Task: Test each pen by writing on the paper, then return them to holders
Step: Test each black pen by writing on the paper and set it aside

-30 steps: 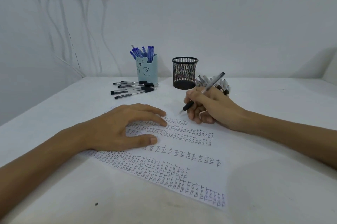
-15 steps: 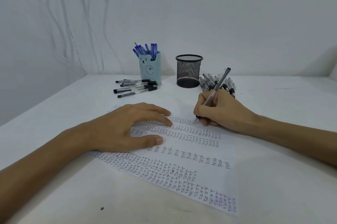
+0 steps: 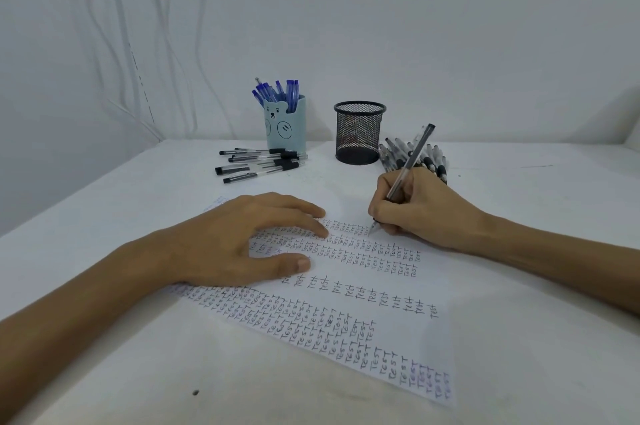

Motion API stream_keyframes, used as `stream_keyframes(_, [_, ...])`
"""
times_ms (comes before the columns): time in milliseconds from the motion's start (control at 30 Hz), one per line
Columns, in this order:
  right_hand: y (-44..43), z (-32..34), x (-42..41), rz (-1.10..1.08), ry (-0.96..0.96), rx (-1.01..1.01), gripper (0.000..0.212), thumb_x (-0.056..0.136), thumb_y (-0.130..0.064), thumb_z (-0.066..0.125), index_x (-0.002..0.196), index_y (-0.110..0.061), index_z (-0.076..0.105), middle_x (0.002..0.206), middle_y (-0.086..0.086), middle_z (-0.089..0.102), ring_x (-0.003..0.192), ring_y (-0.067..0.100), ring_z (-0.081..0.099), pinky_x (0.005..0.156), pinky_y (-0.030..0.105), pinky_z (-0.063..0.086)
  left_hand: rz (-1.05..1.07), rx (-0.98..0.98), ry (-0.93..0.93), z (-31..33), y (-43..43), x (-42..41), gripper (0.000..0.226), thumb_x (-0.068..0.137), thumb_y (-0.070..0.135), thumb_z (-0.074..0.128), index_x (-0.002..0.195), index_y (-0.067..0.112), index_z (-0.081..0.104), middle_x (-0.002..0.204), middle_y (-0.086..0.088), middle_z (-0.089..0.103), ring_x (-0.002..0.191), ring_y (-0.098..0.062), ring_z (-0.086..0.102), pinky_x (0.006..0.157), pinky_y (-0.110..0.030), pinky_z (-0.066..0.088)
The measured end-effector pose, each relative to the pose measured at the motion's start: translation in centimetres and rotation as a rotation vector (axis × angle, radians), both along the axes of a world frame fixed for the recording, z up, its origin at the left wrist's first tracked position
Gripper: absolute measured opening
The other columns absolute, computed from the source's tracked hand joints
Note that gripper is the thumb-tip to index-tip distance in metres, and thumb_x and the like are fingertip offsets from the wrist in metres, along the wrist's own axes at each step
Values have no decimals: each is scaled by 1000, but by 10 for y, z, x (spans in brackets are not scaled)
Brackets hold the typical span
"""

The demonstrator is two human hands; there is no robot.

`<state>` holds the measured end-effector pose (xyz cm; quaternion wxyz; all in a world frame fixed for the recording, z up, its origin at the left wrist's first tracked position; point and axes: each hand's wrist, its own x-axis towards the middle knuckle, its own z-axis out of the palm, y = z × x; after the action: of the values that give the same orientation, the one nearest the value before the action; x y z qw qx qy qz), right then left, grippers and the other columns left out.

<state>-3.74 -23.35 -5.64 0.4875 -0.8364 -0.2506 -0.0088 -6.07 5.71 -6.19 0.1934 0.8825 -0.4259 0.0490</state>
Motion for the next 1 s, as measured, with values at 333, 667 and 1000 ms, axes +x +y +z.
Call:
stream_keyframes(333, [2,2,-1,-35,38,8,22,88,-2,65,67,-3,60,54,10,61,46,12,48,49,16,39,4,-7,5,-1,1,0,42,97,56,63,138,45,61,152,28,48,142,1,45,116,-39,42])
stream_keyframes(667, [4,3,-1,-43,50,-16,24,89,-3,64,65,-7,59,54,10,60,46,11,47,48,14,38,5,-4,3,-1,1,1,43,97,58,63,138,45,60,152,27,48,142,2,45,116,-38,42])
stream_keyframes(1000, [4,3,-2,-62,35,-21,22,86,-6,64,65,-6,59,55,12,62,47,14,48,48,14,38,2,-5,10,0,1,0,43,97,55,64,139,45,60,152,27,48,142,2,45,117,-37,42])
